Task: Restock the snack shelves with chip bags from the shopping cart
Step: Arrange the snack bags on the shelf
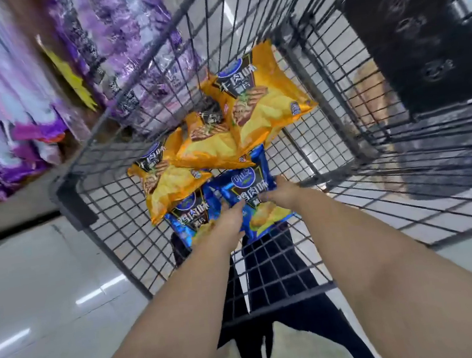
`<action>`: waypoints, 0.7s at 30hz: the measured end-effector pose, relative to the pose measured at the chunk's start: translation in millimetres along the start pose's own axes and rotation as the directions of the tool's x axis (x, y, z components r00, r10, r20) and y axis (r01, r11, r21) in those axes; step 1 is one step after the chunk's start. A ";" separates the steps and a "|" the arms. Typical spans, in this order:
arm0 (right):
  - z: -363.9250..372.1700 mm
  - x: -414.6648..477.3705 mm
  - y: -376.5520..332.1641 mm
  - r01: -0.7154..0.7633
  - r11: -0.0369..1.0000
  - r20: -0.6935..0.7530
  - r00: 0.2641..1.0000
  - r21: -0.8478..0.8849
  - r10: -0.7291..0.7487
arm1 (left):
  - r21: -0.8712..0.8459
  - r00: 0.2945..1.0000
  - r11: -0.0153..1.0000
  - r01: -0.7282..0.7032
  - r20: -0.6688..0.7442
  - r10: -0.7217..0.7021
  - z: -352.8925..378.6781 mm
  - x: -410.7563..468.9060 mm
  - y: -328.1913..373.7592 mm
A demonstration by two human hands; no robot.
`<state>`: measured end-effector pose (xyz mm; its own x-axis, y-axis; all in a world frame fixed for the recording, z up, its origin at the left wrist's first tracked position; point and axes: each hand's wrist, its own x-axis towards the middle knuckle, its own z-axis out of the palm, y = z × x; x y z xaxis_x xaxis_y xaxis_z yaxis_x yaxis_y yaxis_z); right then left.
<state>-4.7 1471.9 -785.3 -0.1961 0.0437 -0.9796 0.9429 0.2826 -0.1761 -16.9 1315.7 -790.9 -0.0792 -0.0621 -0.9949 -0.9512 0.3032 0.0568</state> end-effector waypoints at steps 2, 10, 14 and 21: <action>0.3 -0.8 -1.0 -0.013 0.993 0.020 1.000 0.116 0.011 | -0.022 0.998 1.000 -0.011 -0.058 0.009 2.4 -4.3 0.1; -8.2 -63.7 -14.4 -0.087 0.933 0.174 0.984 0.350 0.027 | -0.007 0.987 0.994 -0.107 -0.124 0.105 -21.7 -66.6 0.0; -7.6 -112.0 -17.5 0.012 0.951 0.130 0.990 0.310 -0.055 | -0.101 0.997 0.992 -0.076 -0.006 0.076 -47.1 -109.5 7.9; 1.9 -181.3 -49.7 0.350 0.878 -0.003 0.929 0.326 -0.369 | -0.391 0.943 0.881 -0.266 0.082 0.321 -105.5 -189.5 5.8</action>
<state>-15.5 1448.1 -599.1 -0.5310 -0.0610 -0.8452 0.8473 -0.0490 -0.5288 -38.8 1228.9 -593.2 -0.3562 0.1165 -0.9271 -0.9335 -0.0887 0.3475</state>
